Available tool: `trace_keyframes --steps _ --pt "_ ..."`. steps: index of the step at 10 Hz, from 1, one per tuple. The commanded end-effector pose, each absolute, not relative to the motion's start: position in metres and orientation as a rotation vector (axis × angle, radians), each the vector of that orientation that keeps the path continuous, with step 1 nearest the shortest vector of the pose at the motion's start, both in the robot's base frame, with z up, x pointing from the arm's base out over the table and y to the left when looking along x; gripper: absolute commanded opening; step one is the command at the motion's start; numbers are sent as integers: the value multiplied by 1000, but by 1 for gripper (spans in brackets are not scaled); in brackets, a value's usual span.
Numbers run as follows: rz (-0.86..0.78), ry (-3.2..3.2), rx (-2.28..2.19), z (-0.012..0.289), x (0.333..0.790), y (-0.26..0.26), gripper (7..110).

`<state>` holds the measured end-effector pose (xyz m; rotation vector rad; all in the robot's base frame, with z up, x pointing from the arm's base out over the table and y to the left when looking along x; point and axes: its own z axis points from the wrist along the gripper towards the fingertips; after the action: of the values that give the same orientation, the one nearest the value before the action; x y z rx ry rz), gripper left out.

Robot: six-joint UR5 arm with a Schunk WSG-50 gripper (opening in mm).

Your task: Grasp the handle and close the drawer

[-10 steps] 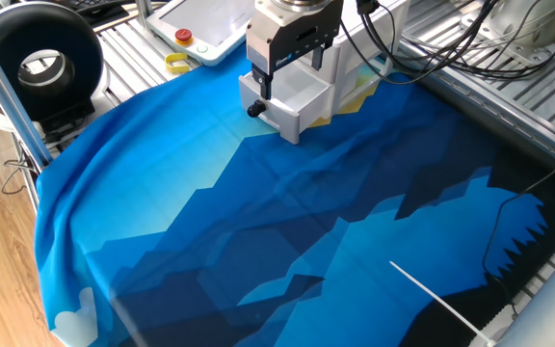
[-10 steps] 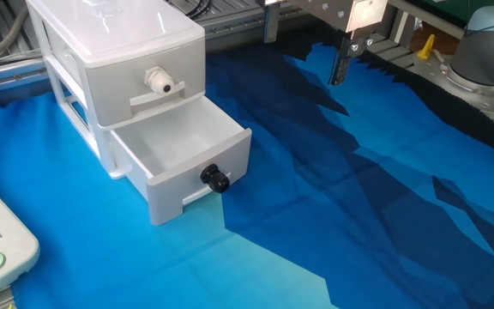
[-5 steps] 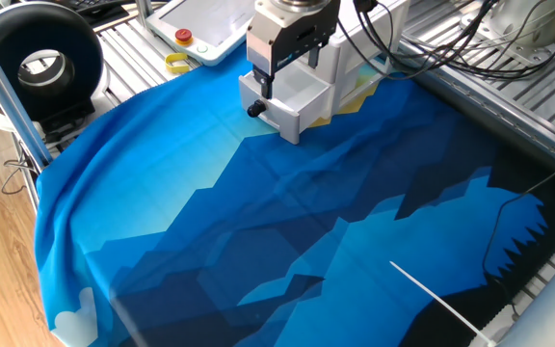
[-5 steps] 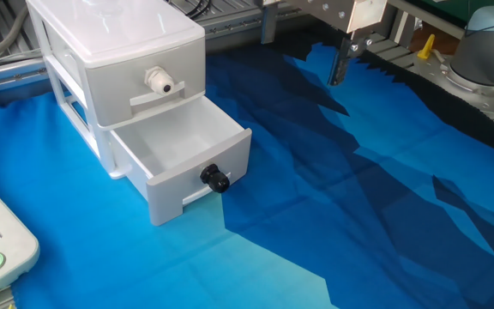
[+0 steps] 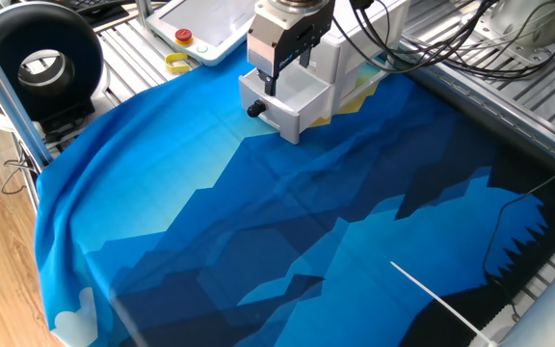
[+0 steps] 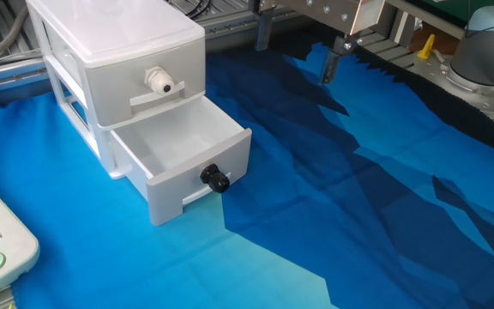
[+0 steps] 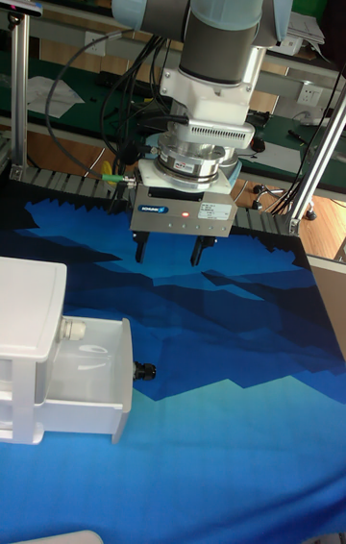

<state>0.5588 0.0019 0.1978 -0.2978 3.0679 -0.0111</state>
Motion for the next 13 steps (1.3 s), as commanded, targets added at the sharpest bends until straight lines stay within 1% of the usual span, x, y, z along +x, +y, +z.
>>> trace_keyframes --steps 1,13 --pt "5 3058 -315 199 561 4 7" --pt "17 3059 -312 199 560 5 7"
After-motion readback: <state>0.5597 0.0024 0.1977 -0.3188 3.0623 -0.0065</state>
